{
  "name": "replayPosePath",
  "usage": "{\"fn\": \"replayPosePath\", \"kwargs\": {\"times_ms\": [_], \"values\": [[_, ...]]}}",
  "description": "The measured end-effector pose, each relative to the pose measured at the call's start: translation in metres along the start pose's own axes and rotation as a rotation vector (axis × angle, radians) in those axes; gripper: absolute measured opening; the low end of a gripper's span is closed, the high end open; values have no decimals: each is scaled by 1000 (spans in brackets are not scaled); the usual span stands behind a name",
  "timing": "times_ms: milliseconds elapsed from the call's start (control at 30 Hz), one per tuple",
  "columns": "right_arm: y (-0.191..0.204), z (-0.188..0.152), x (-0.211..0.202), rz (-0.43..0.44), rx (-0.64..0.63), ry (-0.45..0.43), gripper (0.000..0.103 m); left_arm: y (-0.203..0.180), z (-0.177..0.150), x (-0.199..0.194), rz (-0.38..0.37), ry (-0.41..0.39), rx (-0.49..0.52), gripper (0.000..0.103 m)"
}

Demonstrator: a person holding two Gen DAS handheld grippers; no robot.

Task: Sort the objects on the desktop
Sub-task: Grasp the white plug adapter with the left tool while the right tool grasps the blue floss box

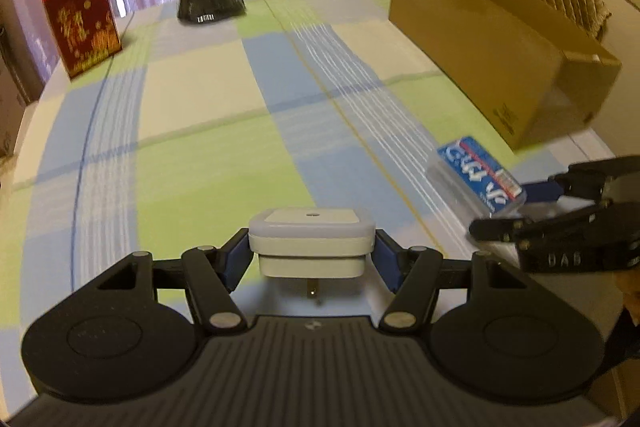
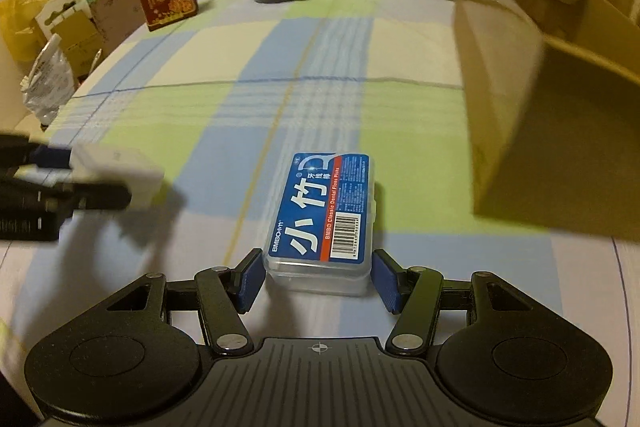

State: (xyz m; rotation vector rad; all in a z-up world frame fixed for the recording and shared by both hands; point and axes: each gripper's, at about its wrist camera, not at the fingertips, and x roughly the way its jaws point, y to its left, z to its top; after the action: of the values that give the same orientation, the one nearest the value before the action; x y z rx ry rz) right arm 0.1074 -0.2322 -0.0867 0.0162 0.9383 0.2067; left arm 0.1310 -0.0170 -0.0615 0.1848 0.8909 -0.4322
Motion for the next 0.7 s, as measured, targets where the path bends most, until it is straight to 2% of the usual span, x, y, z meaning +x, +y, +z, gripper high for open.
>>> {"fn": "replayPosePath", "kwargs": {"times_ms": [100, 133, 200, 300, 700], "values": [[0, -5, -4, -4, -8, 0, 57, -13, -13, -2, 11, 13, 15, 60], [1, -5, -6, -3, -12, -5, 70, -16, -15, -3, 16, 11, 21, 60], [2, -4, -7, -15, -11, -28, 80, -19, -18, -4, 23, 8, 25, 62], [3, -1, -3, -13, -10, -36, 80, -22, -19, -5, 36, 6, 43, 66], [-3, 1, 5, -18, 14, -39, 80, -26, -20, 5, 31, 43, 82, 67]]}}
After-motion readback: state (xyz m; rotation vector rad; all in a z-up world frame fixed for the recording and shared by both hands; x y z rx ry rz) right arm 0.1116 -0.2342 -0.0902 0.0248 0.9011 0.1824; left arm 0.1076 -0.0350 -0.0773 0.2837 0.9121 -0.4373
